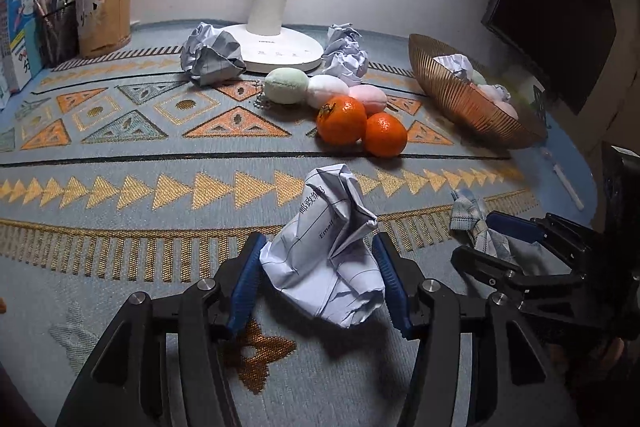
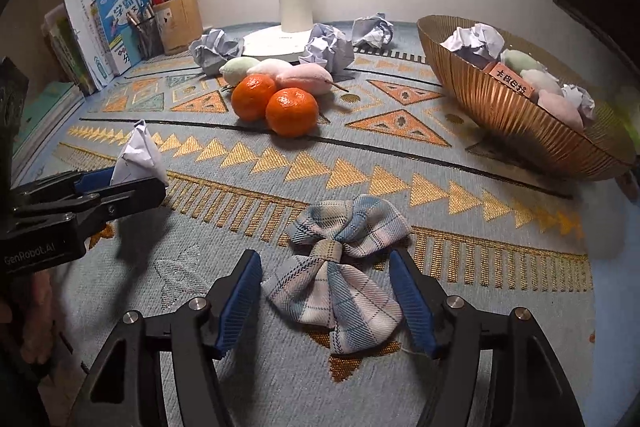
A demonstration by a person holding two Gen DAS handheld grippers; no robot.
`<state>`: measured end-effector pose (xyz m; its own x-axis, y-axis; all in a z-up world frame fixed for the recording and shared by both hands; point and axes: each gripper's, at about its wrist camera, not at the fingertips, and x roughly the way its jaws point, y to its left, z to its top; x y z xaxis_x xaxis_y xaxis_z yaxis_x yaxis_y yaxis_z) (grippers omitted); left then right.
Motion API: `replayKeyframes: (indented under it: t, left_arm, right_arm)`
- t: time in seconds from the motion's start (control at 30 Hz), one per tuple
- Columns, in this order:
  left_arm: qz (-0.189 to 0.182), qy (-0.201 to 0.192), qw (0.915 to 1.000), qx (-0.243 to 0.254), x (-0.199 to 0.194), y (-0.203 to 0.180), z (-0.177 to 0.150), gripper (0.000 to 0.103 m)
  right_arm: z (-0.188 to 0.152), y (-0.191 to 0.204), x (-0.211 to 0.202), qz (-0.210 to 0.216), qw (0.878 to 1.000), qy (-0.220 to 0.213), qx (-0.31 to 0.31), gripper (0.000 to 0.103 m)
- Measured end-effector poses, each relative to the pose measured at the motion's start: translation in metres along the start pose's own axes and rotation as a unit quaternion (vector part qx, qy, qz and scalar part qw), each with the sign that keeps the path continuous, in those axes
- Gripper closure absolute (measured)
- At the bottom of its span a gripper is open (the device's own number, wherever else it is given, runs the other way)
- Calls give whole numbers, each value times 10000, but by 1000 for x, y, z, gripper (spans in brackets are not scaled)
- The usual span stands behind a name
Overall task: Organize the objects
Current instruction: 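Grasp a paper ball with the left gripper while the right gripper grasps the plaid bow plush, then carry the paper ball and plaid bow into the woven bowl and release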
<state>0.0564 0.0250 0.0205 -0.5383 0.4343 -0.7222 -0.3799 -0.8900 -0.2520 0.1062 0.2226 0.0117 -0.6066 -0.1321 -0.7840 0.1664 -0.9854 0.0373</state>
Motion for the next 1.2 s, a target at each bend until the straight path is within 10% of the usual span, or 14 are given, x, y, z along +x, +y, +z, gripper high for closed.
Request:
replayKeyframes:
  t: [0.27,0.33,0.37,0.4,0.63,0.83,1.2]
  left_arm:
    - [77,69,9999,54,2,-2,1,51]
    - [119,76,9999,98,2,-4,1,51]
    - [161,73,9998,129,2,-5,1,51]
    - [236,42,9996,168,1,-7,1,51]
    - [-129,-256,9992,260,-27,-44,-4,51]
    - [-890,-901,9910,436,-38,-108,83,51]
    - [-1080,-842,9871,829,64,-190,176,45]
  right_arm:
    - [-7,11,-5,-336,9994,78,9,37]
    - [-9,13,-8,-332,9994,-17,-23,49]
    - [-10,14,-10,-296,9995,-58,-40,81]
    - [-10,15,-11,-271,9996,-63,-40,83]
    - [22,-31,-88,213,9962,-751,381,83]
    - [78,-133,-154,-189,9754,-1752,1323,82]
    - [120,-214,-82,-498,9769,-1060,1786,76]
